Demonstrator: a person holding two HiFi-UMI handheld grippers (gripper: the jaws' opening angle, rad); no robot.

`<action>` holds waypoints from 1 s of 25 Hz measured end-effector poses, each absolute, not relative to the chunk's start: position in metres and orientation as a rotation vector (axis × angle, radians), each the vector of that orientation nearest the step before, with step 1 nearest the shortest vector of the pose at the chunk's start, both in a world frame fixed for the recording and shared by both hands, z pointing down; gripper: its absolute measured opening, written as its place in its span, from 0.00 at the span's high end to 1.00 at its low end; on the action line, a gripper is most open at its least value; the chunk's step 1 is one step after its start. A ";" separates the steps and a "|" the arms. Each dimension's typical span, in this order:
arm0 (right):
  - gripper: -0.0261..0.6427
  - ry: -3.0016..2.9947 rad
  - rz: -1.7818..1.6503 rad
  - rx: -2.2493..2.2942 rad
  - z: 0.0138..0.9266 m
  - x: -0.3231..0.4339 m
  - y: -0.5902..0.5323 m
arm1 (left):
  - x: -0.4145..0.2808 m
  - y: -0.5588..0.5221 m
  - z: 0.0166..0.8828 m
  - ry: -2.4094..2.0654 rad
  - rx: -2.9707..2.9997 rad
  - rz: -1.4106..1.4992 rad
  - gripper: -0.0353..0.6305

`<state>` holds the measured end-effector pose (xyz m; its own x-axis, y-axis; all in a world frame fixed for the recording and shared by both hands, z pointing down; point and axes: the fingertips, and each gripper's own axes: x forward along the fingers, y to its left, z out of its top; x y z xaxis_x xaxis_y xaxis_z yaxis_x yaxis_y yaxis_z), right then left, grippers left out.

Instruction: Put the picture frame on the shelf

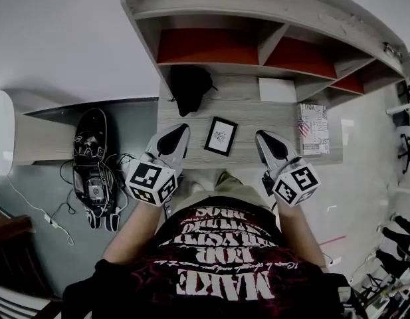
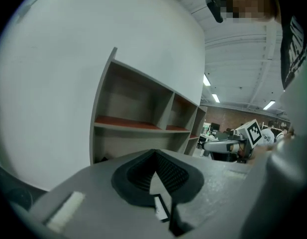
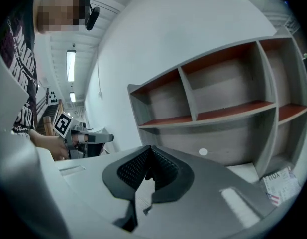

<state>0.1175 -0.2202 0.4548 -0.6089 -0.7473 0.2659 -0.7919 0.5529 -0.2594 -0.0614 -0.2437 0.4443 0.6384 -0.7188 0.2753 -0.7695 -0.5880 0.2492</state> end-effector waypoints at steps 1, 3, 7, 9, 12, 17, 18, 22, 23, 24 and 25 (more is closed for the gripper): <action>0.92 -2.639 0.575 1.322 0.466 0.123 -0.222 | -0.059 -0.246 0.457 -1.178 2.494 0.233 0.94; 0.92 -2.608 0.650 1.314 0.489 0.133 -0.226 | -0.055 -0.249 0.483 -1.157 2.439 0.276 0.94; 0.92 -2.546 0.822 1.298 0.540 0.151 -0.235 | -0.050 -0.258 0.532 -1.110 2.320 0.313 0.94; 0.92 -2.510 0.905 1.280 0.566 0.158 -0.237 | -0.048 -0.261 0.556 -1.107 2.282 0.350 0.94; 0.92 -2.458 1.012 1.243 0.603 0.164 -0.238 | -0.045 -0.264 0.589 -1.106 2.241 0.411 0.94; 0.92 -2.394 1.169 1.172 0.652 0.165 -0.234 | -0.037 -0.263 0.633 -1.088 2.174 0.477 0.94; 0.92 -2.381 1.184 1.157 0.661 0.164 -0.232 | -0.034 -0.261 0.641 -1.079 2.162 0.491 0.94; 0.92 -2.319 1.247 1.108 0.699 0.161 -0.225 | -0.026 -0.251 0.680 -1.023 2.114 0.569 0.94; 0.92 -2.297 1.267 1.100 0.708 0.160 -0.223 | -0.024 -0.248 0.689 -1.011 2.104 0.587 0.94; 0.92 -2.274 1.284 1.092 0.716 0.159 -0.221 | -0.022 -0.246 0.697 -1.000 2.097 0.603 0.94; 0.92 -2.252 1.294 1.082 0.723 0.157 -0.219 | -0.019 -0.244 0.705 -0.989 2.091 0.617 0.94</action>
<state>0.1569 -0.2193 0.7230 -0.6591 -0.4511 0.6018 -0.7471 0.3007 -0.5928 -0.0193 -0.2442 0.7051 0.5891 -0.4501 0.6711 -0.8006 -0.4380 0.4090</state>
